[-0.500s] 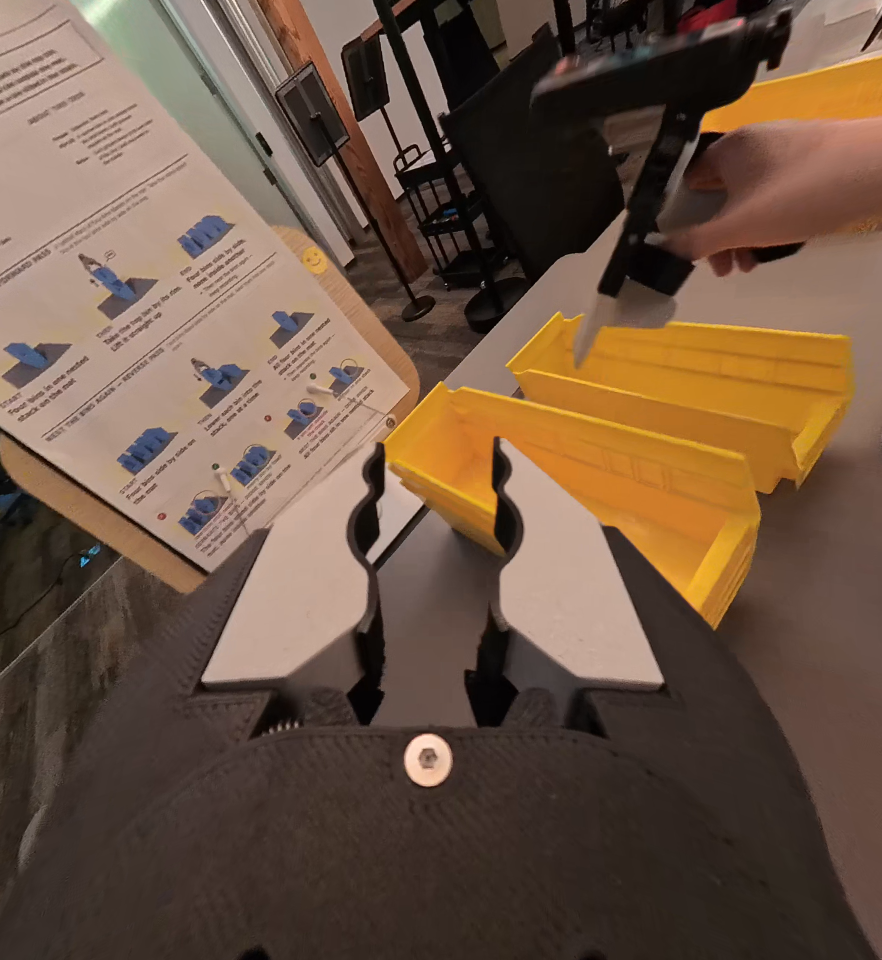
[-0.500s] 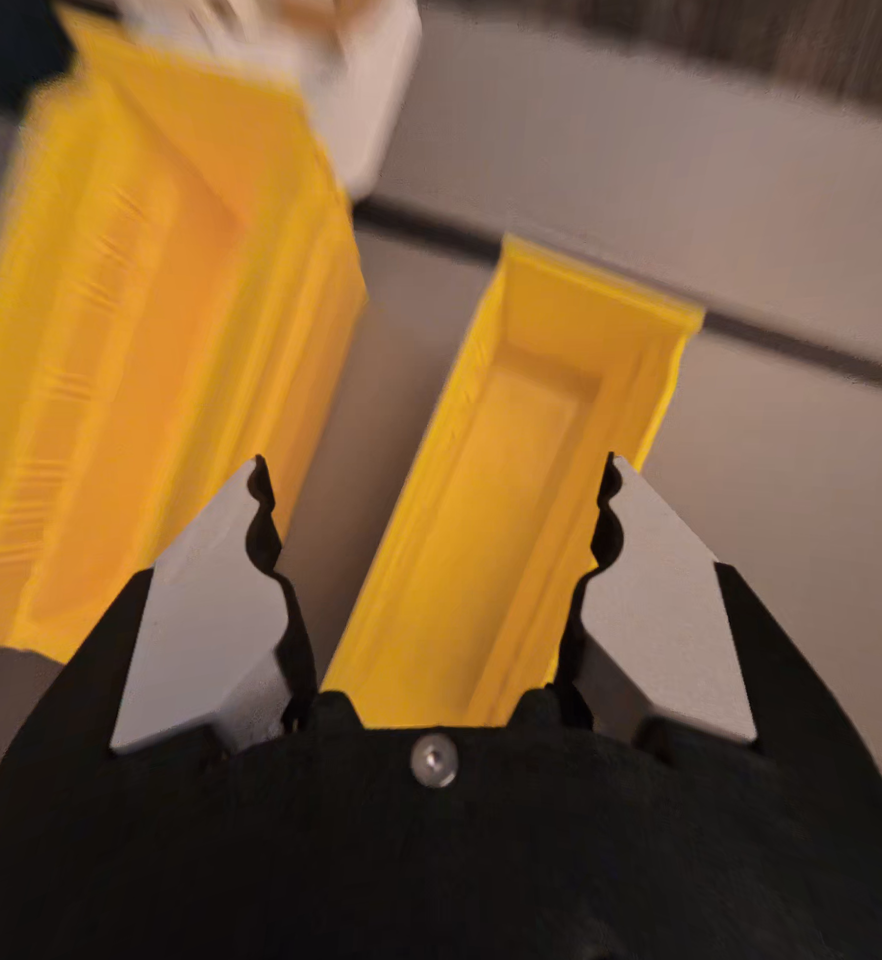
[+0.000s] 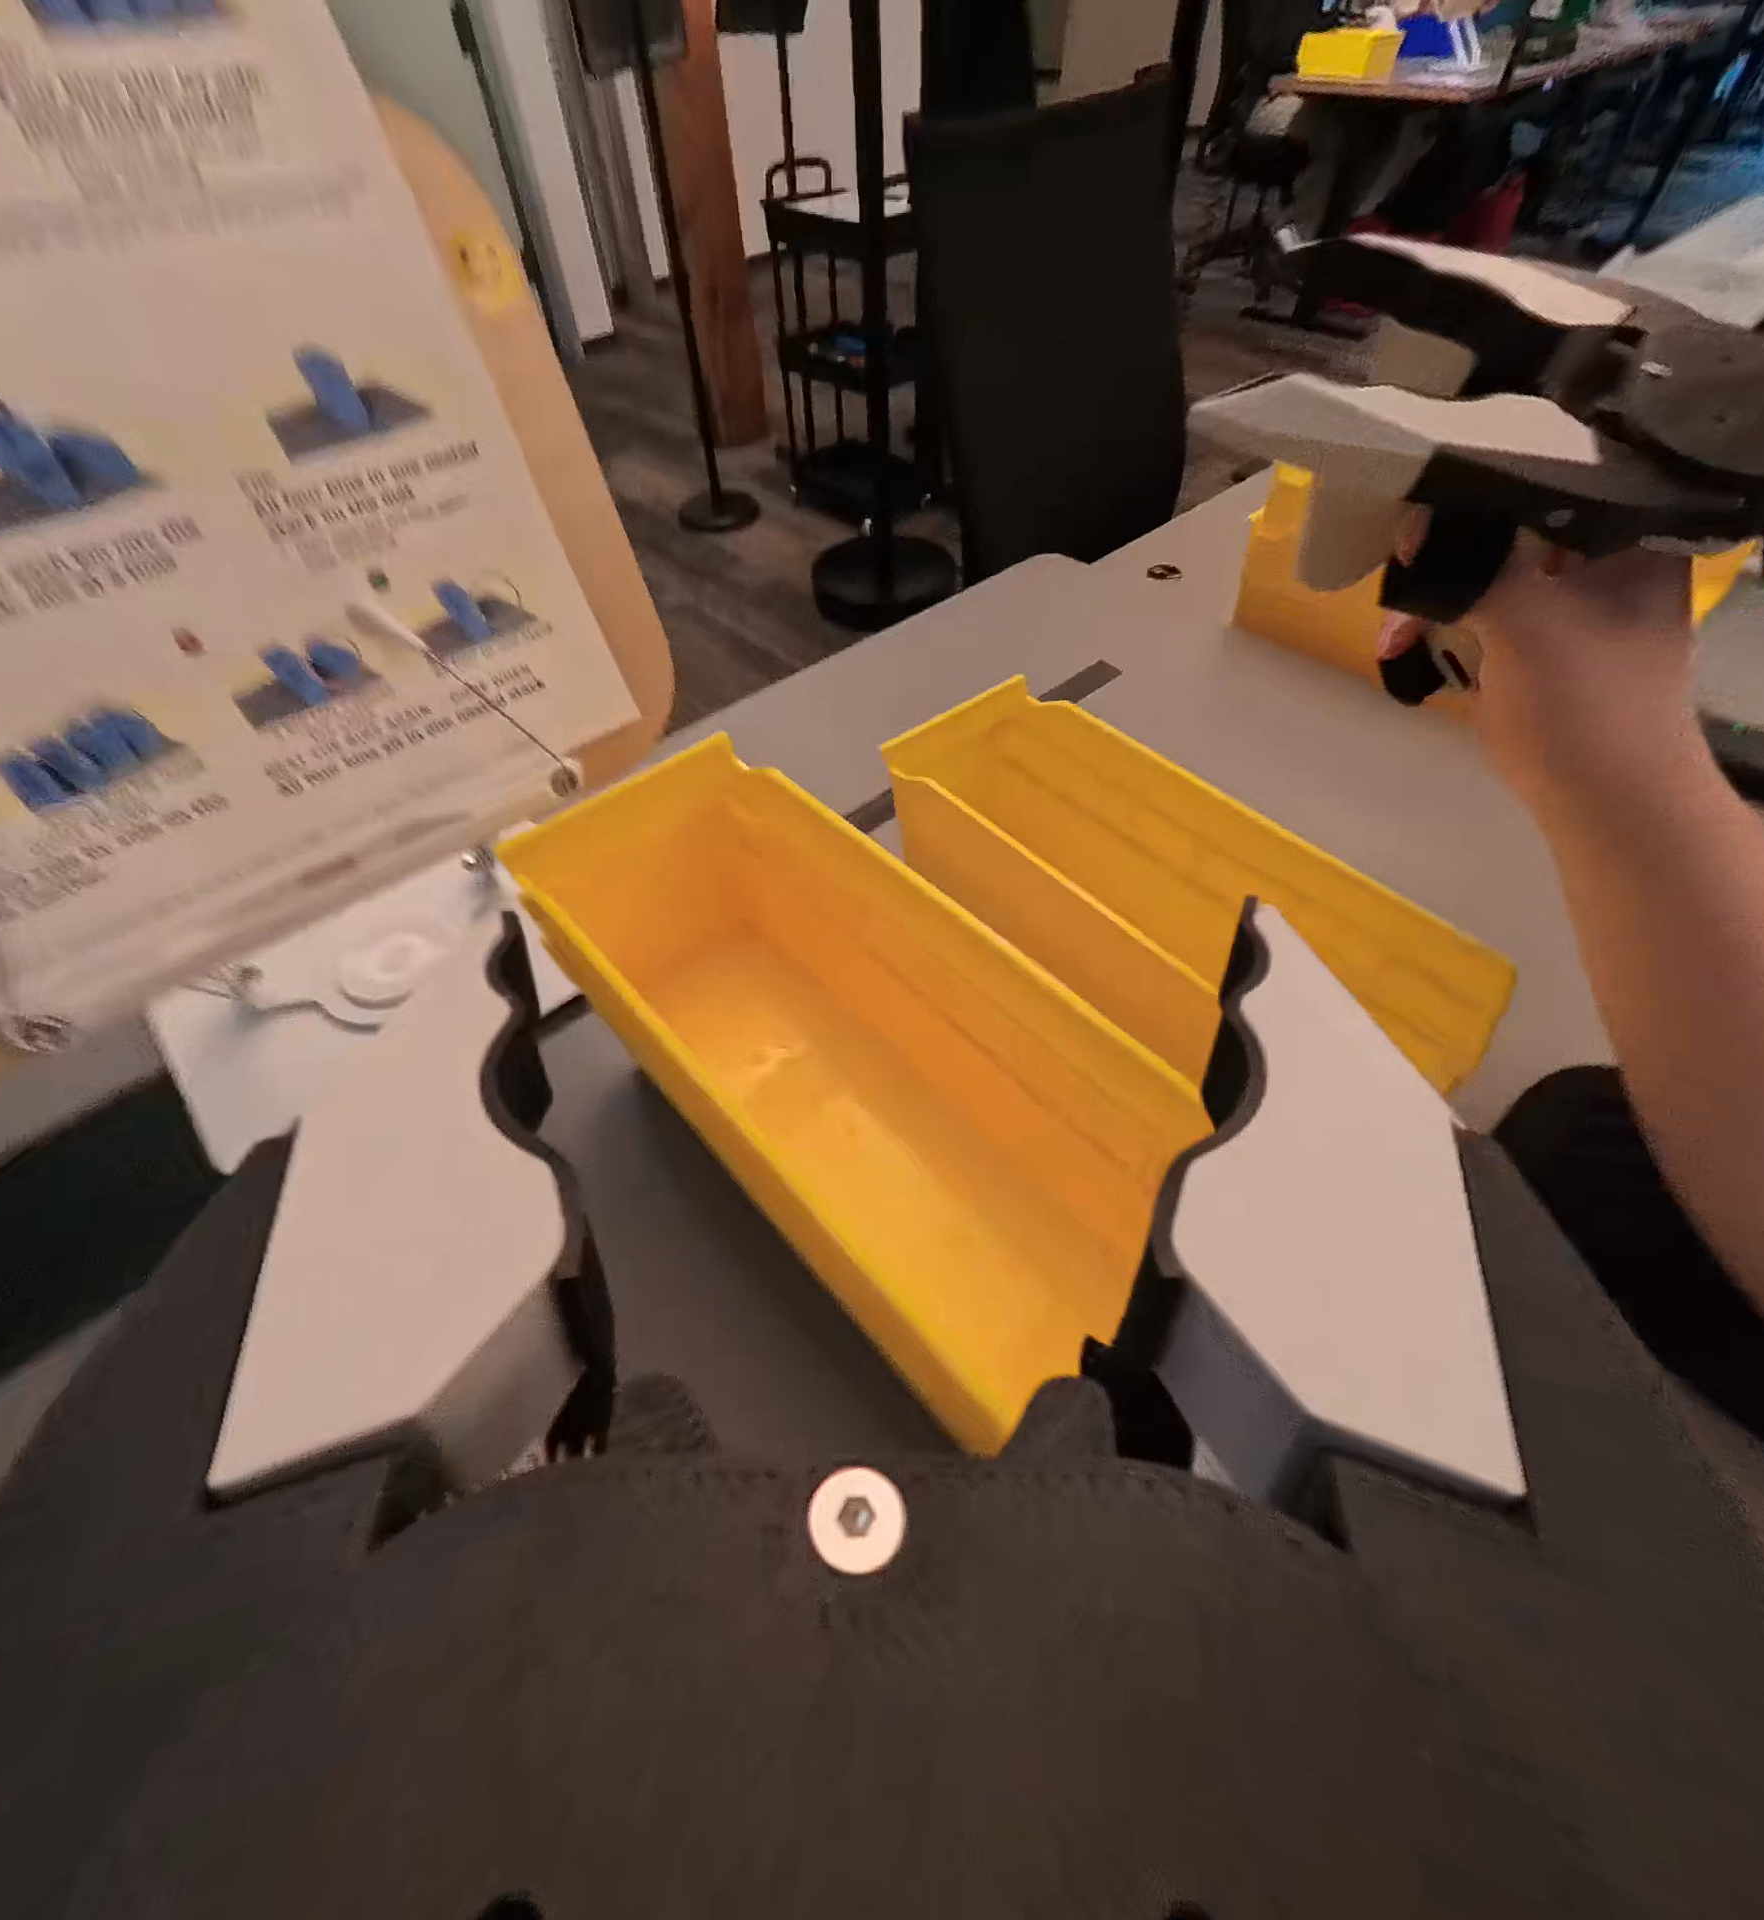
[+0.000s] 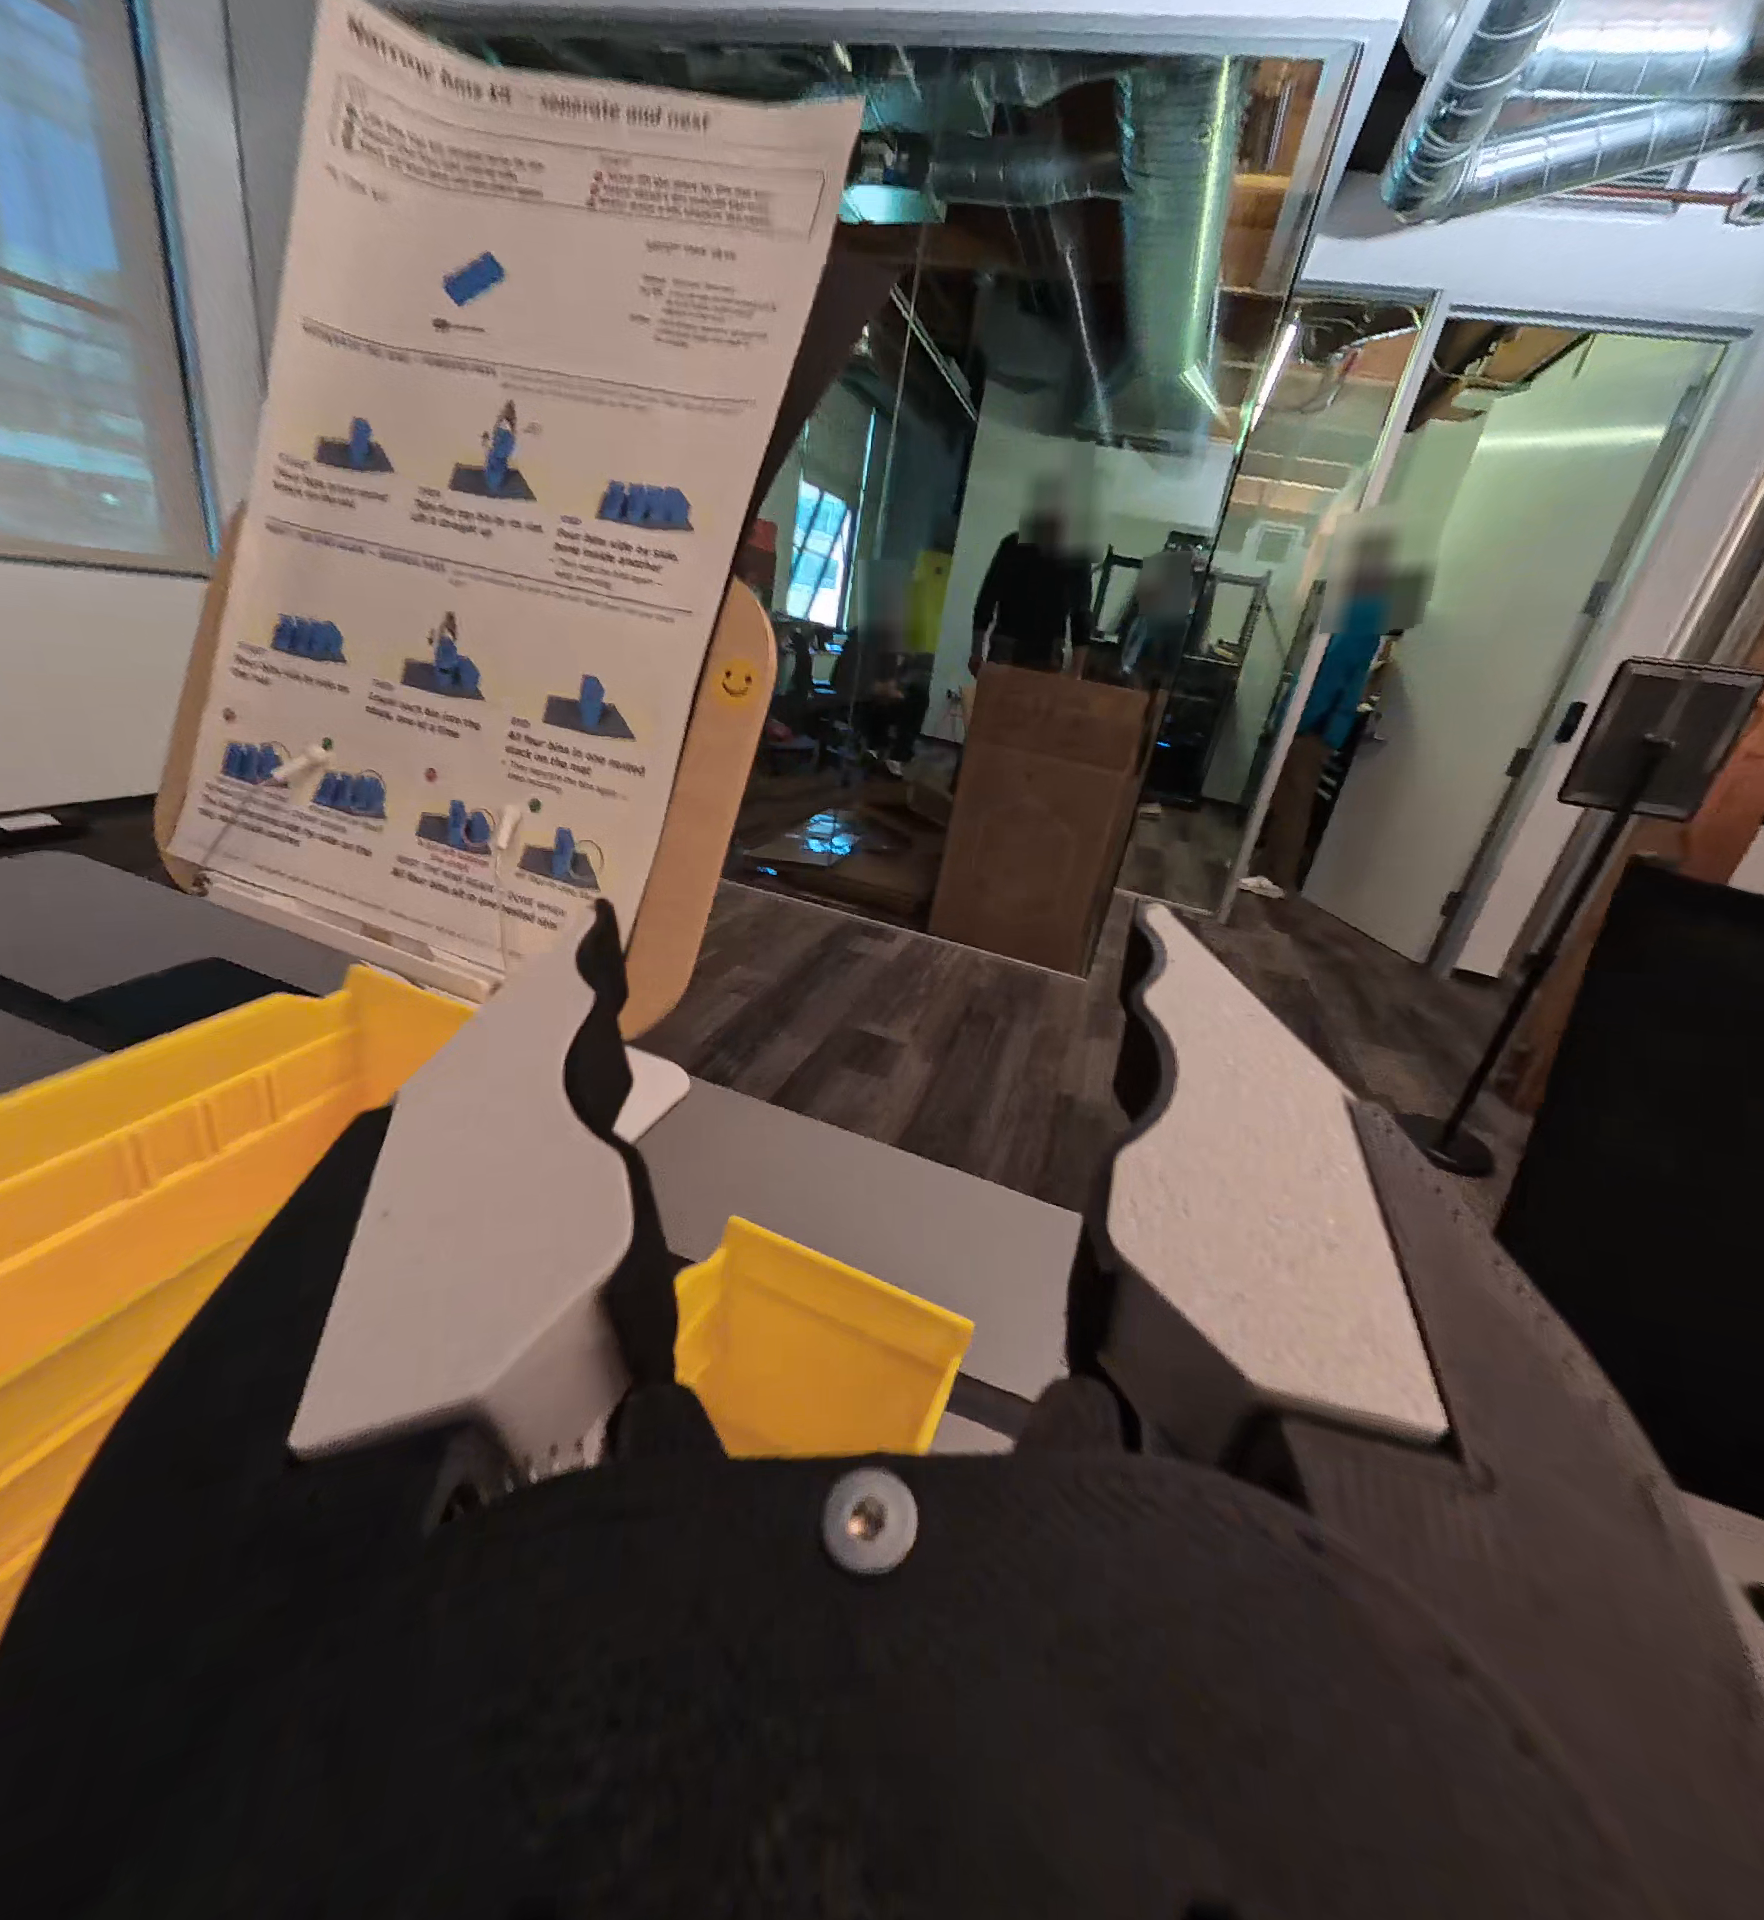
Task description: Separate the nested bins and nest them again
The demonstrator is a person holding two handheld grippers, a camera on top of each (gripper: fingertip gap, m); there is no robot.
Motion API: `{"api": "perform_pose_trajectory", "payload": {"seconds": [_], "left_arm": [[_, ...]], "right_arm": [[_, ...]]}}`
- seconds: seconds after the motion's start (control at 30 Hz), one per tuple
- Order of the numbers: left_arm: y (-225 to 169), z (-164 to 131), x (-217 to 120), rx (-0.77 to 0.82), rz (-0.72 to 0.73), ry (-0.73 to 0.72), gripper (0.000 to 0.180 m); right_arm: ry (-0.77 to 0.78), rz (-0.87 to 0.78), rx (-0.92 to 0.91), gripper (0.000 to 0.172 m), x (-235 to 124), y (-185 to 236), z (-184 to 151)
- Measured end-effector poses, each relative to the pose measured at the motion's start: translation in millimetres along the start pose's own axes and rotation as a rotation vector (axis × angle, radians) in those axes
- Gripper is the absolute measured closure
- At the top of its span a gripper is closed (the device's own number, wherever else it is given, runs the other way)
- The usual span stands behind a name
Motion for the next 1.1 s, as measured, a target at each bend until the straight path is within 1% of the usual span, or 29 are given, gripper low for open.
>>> {"api": "perform_pose_trajectory", "payload": {"seconds": [0.1, 0.17, 0.23, 0.3, 0.4, 0.47, 0.53, 0.57, 0.63, 0.73, 0.83, 0.93, 1.1], "left_arm": [[2, -17, 22, -0.15, -0.017, 0.048, 0.049], [-1, -26, 35, -0.195, -0.017, 0.093, 0.053], [10, -31, 42, -0.206, 0.082, 0.133, 0.055], [17, -30, 51, -0.186, 0.154, 0.203, 0.058], [25, -35, 69, -0.219, 0.214, 0.396, 0.057], [30, -40, 79, -0.245, 0.244, 0.524, 0.061], [38, -47, 86, -0.261, 0.297, 0.653, 0.062], [42, -52, 86, -0.278, 0.328, 0.719, 0.062], [43, -62, 91, -0.34, 0.349, 0.815, 0.055], [40, -75, 97, -0.434, 0.359, 0.899, 0.049], [53, -85, 92, -0.456, 0.459, 0.968, 0.05], [48, -92, 95, -0.531, 0.445, 1.0, 0.052], [49, -96, 94, -0.5, 0.497, 1.065, 0.057]], "right_arm": [[-0.036, 0.041, 0.066, 0.076, -4, -1, 12], [-0.046, 0.082, 0.117, 0.078, -8, 1, 18], [-0.071, 0.104, 0.142, 0.079, -14, 0, 26], [-0.076, 0.107, 0.143, 0.079, -18, -3, 30], [-0.081, 0.106, 0.158, 0.079, -24, -13, 35], [-0.078, 0.118, 0.209, 0.082, -27, -21, 37], [-0.025, 0.135, 0.281, 0.094, -28, -29, 31], [0.001, 0.133, 0.327, 0.093, -28, -36, 27], [0.008, 0.139, 0.396, 0.091, -29, -47, 25], [0.022, 0.143, 0.426, 0.091, -30, -56, 20], [0.045, 0.18, 0.467, 0.091, -28, -51, 17], [0.069, 0.211, 0.461, 0.091, -27, -40, 16], [0.103, 0.22, 0.423, 0.091, -23, -30, 11]]}}
Point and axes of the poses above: each gripper's, where its closed fingertips meet, x out along the fingers, z out of its top, y = z × x across the jaws, the point moved 1 cm from there along -x, back along the fingers, and after that the axes turned 11 degrees about -z, right-handed, at the moved point
